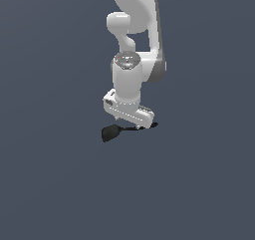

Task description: Pick up the object and move it to a goal position.

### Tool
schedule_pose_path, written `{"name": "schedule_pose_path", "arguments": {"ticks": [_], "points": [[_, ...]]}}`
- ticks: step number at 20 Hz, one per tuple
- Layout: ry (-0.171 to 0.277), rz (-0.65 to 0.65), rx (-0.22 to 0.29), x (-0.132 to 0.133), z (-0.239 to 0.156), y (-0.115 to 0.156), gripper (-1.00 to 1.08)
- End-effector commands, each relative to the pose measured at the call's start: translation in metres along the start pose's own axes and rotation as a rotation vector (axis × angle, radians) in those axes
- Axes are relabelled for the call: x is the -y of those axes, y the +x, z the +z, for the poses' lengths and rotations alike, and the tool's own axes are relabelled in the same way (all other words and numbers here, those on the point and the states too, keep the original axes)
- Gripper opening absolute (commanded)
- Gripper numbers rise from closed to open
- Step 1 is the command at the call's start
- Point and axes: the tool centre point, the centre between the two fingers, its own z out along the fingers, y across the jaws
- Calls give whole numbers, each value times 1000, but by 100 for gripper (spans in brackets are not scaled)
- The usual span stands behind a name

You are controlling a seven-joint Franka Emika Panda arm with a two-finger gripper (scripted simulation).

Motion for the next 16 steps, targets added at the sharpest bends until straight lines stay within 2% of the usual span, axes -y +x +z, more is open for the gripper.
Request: {"name": "schedule_pose_path", "arguments": {"ticks": [1,16], "points": [[0,70,4,0,7,-5,100],[-11,486,21,-5,46,-34,100]]}}
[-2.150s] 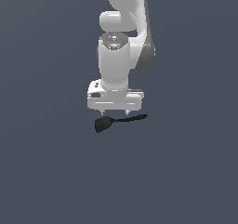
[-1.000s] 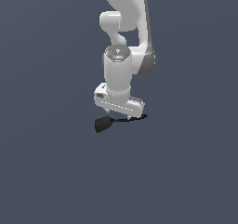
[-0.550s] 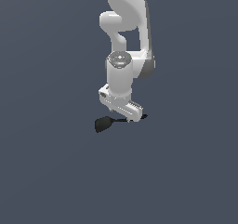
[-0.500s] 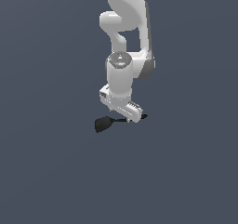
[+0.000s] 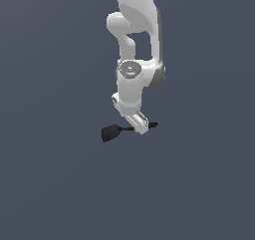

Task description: Pick up the object and move it to a goal position.

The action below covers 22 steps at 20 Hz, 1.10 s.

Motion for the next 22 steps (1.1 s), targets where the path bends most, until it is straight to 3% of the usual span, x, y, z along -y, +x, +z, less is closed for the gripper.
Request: {"name": "schedule_pose_path", "arguments": {"ticks": [1,12,22], "points": [[-3,72,1,-3,6,-4,100],[-13,313,1,-16,27,-16,100],[-17,384,-1,-20,32,-19,100]]}}
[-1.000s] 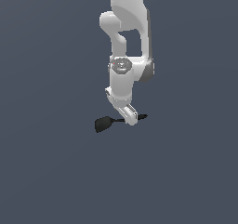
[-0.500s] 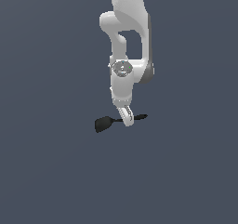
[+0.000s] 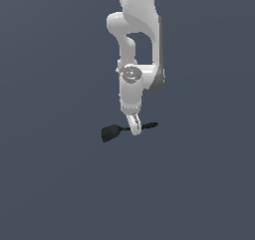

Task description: Pick up the object and move it to a goal position.

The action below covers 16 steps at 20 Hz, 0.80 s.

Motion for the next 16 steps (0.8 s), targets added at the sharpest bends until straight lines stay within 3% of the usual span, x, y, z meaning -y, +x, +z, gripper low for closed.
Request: {"name": "schedule_pose_path", "arguments": {"ticks": [1,16], "points": [[0,0,0,0,0,0,100],[0,5,0,-1,48,0,100]]}}
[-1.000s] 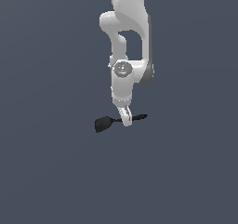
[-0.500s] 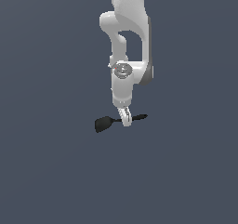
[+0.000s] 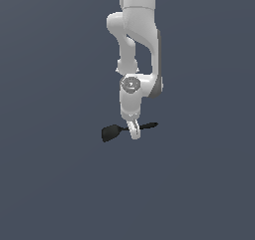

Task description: Pick up the object and move it to a goal position.

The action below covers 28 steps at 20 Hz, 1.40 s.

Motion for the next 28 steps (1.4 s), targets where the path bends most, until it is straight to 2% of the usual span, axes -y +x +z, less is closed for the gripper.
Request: {"name": "schedule_pose_path", "arguments": {"ticks": [1,3,4,18,28], "points": [[1,1,0,1,5,0,100],[1,1,0,1,7,0,100],[1,1,0,1,7,0,-100],[3,0,0,3,5,4,-100],[2,0,-1,26,-1,45,-100]]}}
